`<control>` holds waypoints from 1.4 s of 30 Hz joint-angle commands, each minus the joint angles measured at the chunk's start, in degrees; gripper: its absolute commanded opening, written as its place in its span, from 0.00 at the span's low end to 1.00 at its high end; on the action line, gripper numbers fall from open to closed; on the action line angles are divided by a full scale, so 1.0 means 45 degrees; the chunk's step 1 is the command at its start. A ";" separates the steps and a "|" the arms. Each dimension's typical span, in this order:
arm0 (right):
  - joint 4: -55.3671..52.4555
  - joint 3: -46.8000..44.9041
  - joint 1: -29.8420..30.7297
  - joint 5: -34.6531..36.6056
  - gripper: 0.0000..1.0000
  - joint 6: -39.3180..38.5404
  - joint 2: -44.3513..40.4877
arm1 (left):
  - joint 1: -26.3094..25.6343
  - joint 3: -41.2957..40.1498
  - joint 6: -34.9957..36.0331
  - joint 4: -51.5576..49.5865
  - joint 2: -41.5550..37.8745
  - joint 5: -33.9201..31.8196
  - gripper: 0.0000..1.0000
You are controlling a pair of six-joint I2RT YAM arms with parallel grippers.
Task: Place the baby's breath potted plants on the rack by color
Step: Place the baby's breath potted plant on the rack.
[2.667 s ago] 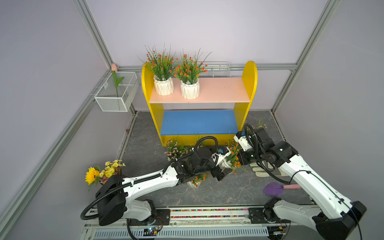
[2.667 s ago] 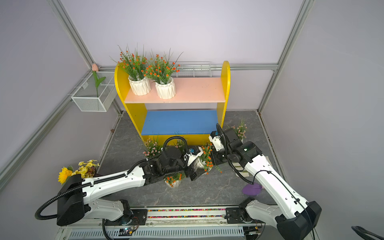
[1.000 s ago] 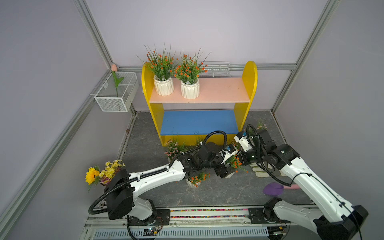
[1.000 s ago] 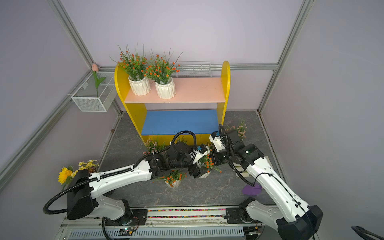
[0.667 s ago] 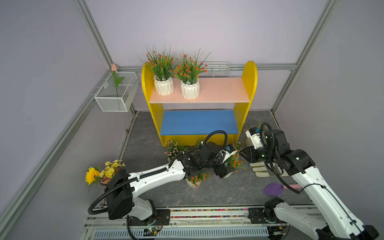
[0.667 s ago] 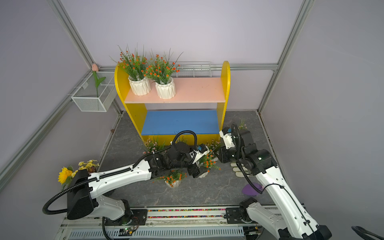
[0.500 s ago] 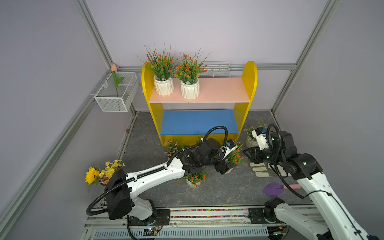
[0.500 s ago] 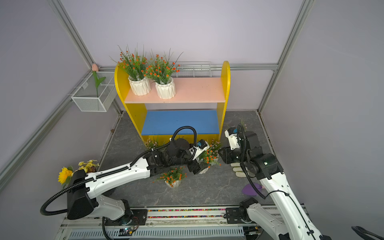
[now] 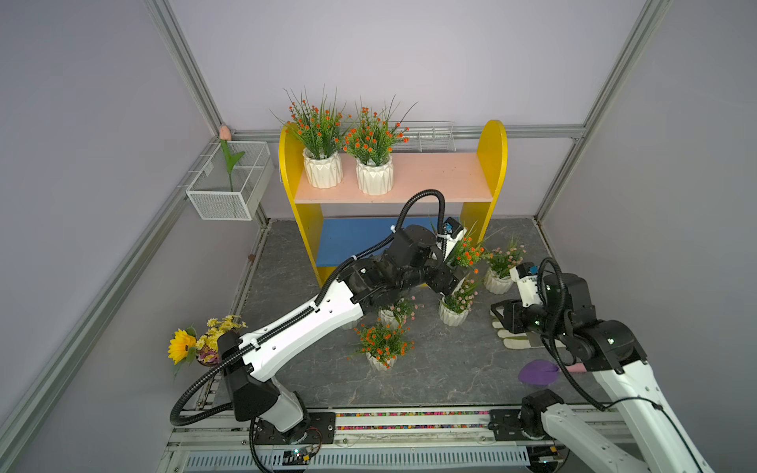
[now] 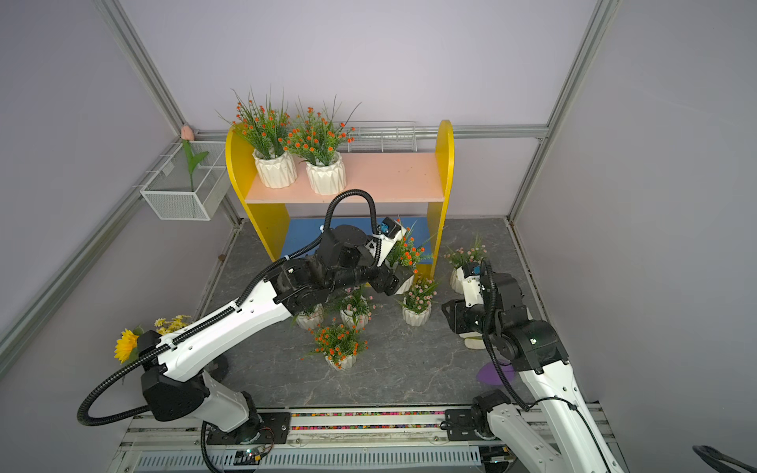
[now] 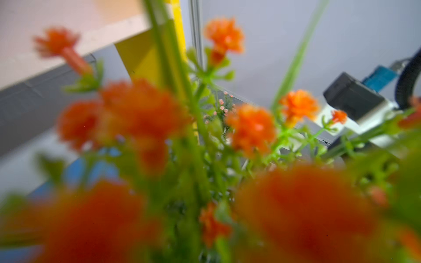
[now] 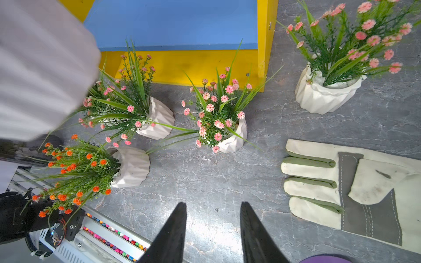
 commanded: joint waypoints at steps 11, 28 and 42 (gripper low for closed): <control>0.0063 -0.0242 -0.0077 -0.0253 0.42 -0.0006 0.0104 | 0.0918 0.5270 0.0313 -0.0533 0.1809 -0.1744 0.25; 0.0127 -0.0284 -0.0079 -0.0517 0.42 -0.0048 -0.0032 | 0.2344 1.0105 -0.0155 -0.0778 0.4362 -0.1673 0.22; 0.0101 -0.0284 -0.0071 -0.0489 0.42 -0.0045 -0.0164 | 0.2853 1.1348 0.0609 -0.0634 0.5565 -0.3353 0.21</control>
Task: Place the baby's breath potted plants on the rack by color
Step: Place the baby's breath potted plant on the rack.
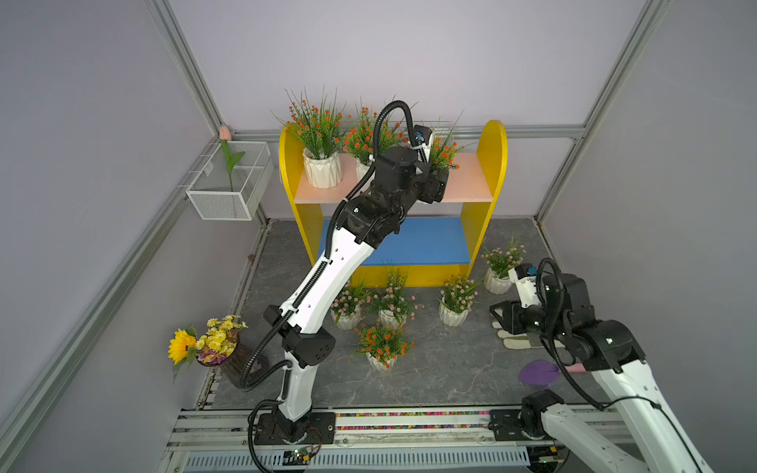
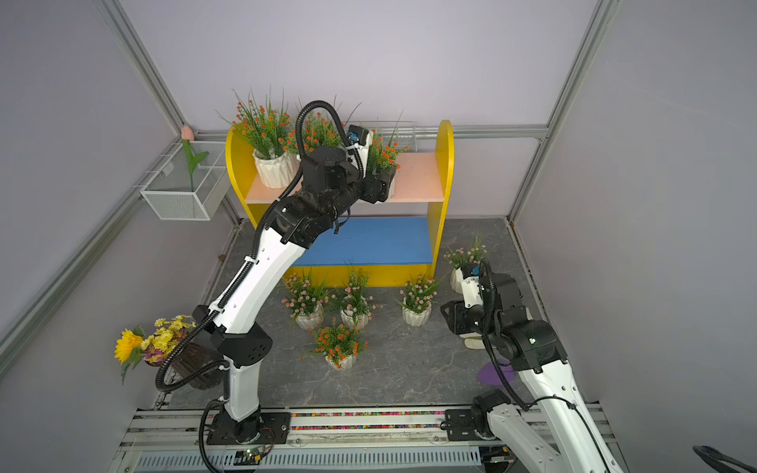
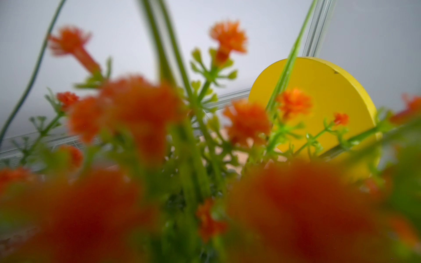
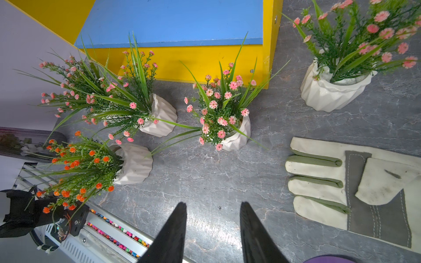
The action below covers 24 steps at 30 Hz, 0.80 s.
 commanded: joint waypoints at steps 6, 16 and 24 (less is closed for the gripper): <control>0.0099 -0.0154 -0.0045 -0.0152 0.42 -0.0024 -0.0154 | 0.0253 0.0897 0.0704 0.0643 0.0278 -0.1487 0.21; 0.0097 -0.0166 -0.0037 -0.0109 0.42 -0.0030 -0.0159 | 0.0980 0.0991 0.0782 0.0433 0.0386 -0.1641 0.21; 0.0100 -0.0158 -0.0048 -0.0070 0.42 -0.0038 -0.0168 | 0.1818 0.1015 0.0276 0.0251 0.0562 -0.0792 0.20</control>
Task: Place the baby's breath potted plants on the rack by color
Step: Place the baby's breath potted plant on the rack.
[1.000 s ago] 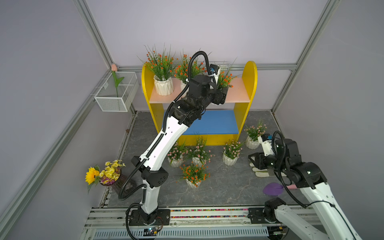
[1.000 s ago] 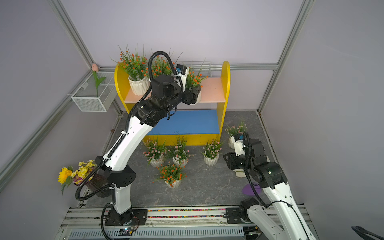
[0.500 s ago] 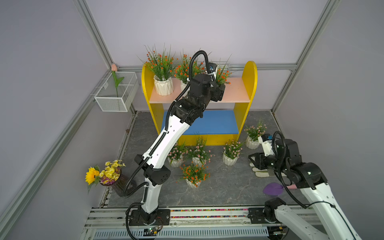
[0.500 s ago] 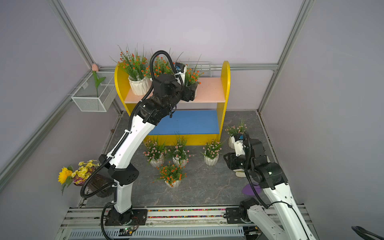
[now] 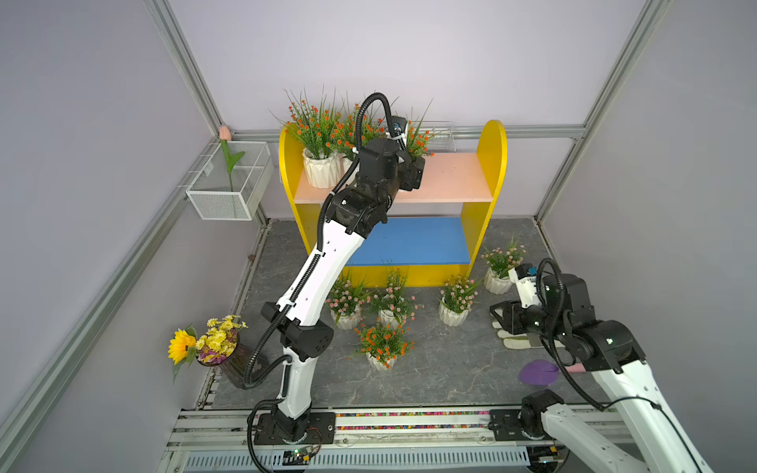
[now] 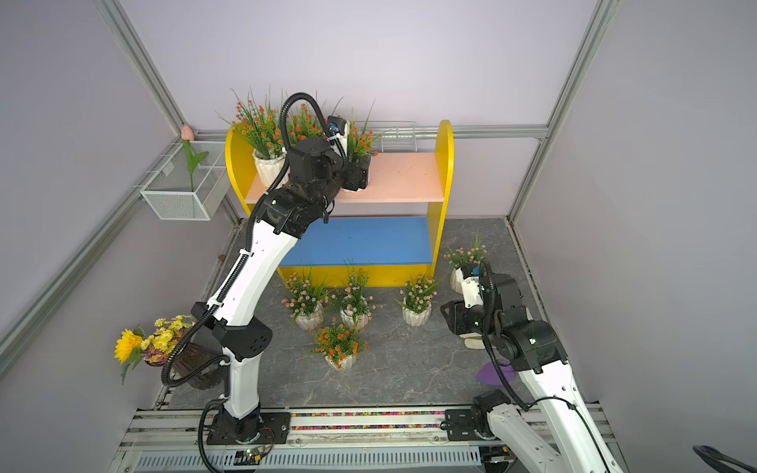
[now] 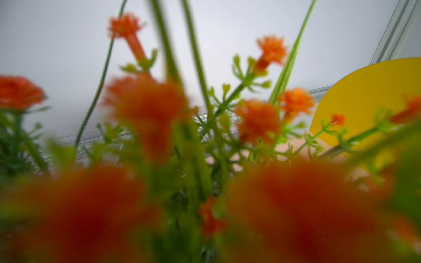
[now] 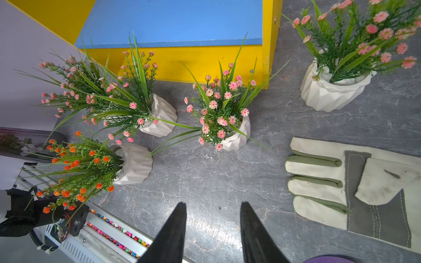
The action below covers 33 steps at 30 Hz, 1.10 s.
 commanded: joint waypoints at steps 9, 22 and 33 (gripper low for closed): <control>0.0091 -0.0167 -0.0038 0.0001 0.42 -0.0015 -0.0168 | 0.0693 0.0553 -0.0813 0.0207 0.0519 0.2113 0.22; 0.0121 -0.0185 -0.0053 0.0023 0.44 -0.0041 -0.0237 | 0.0690 0.0859 -0.1224 0.0151 0.0837 0.2597 0.37; 0.0150 -0.0188 -0.0052 -0.0056 0.52 -0.0025 -0.0374 | 0.0659 0.0860 -0.1262 0.0071 0.0737 0.2163 0.95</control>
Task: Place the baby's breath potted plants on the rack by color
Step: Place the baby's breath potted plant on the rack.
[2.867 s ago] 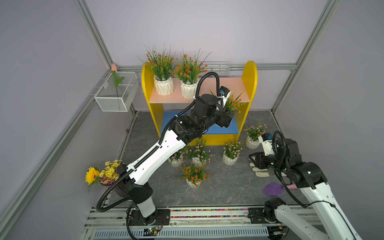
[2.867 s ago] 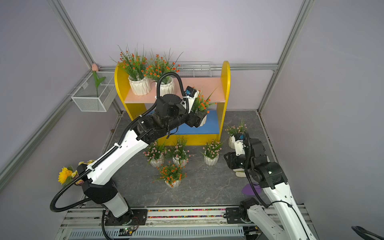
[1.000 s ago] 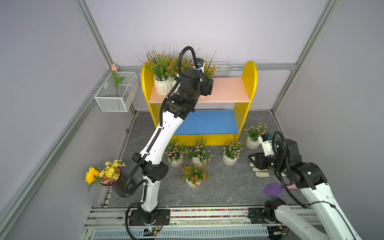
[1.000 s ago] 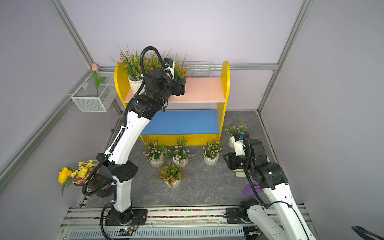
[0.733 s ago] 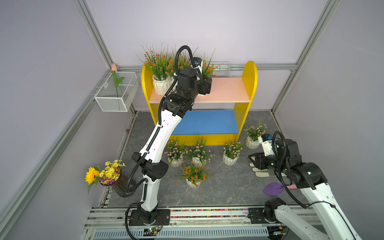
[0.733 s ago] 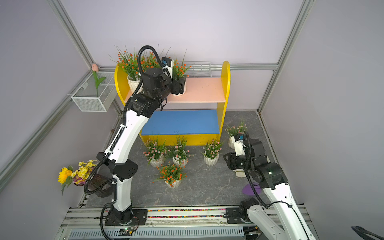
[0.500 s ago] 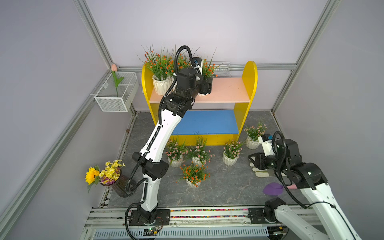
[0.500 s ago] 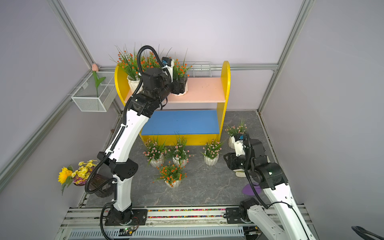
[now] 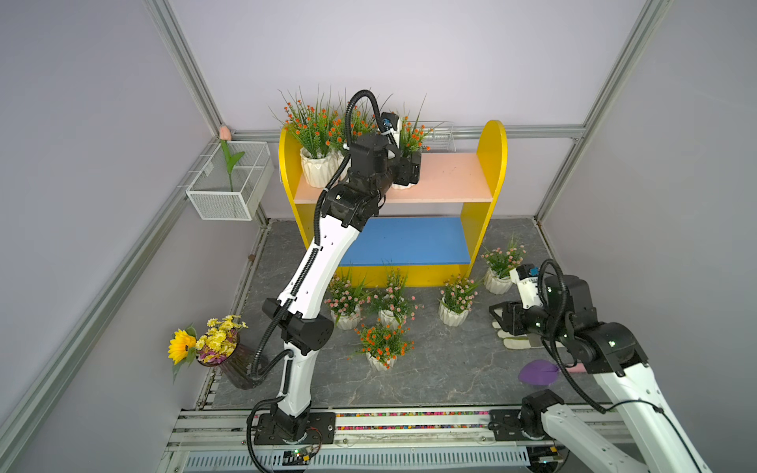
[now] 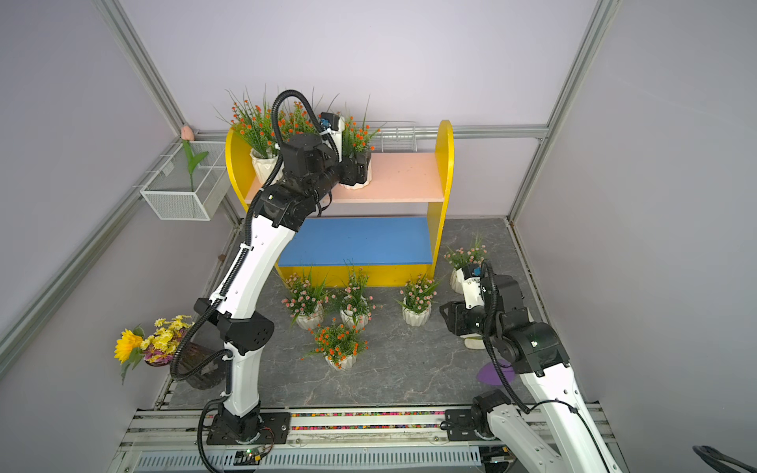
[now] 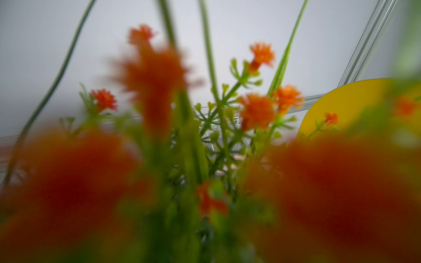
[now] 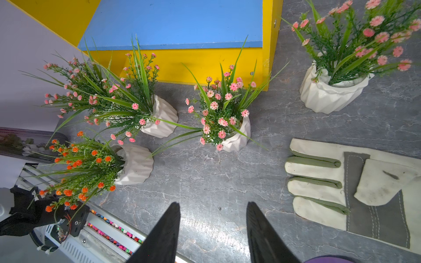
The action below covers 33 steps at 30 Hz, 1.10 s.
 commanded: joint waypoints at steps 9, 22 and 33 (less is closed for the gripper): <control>0.0186 -0.0206 -0.0048 -0.0119 0.54 -0.0055 -0.0205 | -0.0270 0.0317 -0.0026 -0.0045 -0.0061 -0.0170 0.99; 0.0223 -0.0227 -0.0051 -0.0197 0.56 -0.0053 -0.0277 | -0.0824 -0.0755 0.0115 0.0081 -0.1335 -0.1276 0.99; 0.0254 -0.0245 -0.0053 -0.0216 0.57 -0.0074 -0.0304 | -0.1363 -0.2466 0.0207 0.0155 -0.2651 -0.1950 0.99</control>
